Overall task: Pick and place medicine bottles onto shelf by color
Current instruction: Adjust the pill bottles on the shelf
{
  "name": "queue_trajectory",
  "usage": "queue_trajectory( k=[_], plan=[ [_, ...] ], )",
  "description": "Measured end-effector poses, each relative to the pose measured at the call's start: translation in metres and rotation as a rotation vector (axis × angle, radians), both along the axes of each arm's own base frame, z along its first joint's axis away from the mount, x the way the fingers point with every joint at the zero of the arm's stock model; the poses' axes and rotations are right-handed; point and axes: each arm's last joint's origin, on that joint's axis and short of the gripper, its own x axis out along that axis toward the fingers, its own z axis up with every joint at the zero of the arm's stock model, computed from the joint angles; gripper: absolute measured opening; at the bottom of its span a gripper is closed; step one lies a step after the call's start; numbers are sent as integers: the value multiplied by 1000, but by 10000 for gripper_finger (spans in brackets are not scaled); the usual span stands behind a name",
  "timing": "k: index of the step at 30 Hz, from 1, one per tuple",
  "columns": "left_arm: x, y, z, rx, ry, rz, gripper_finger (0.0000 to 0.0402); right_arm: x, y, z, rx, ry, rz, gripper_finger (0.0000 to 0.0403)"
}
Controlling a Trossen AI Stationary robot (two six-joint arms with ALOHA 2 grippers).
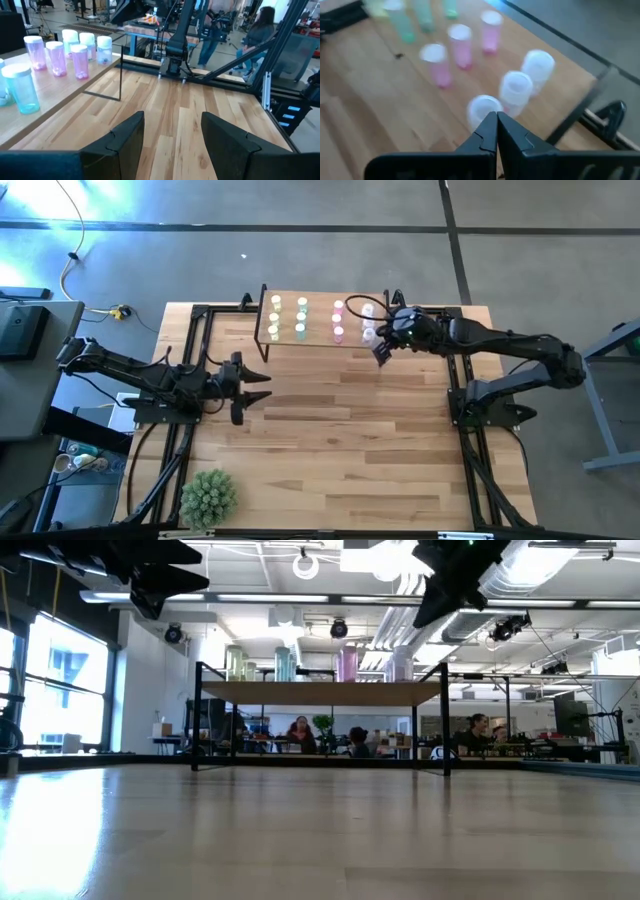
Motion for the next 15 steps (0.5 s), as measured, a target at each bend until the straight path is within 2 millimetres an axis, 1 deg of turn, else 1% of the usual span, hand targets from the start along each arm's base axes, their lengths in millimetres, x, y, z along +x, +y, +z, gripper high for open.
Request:
queue_trajectory(
  k=[3, 8, 10, 12, 15],
  plan=[
    [-2, 0, 1, -5, -9, 1, 186, 4, 9, 9, -26, -29, 55, 0],
    [-7, 1, 6, 20, -35, -6, 186, 17, 22, 22, -91, -164, 138, 0],
    [-9, 1, 8, 20, -52, -5, 186, 28, 25, 22, -127, -205, 159, 0],
    [-12, 2, 11, 18, -69, -5, 186, 44, 30, 18, -180, -222, 197, 0],
    [-15, 2, 12, 18, -72, -9, 186, 67, 37, 19, -299, -293, 276, 0]
  ],
)
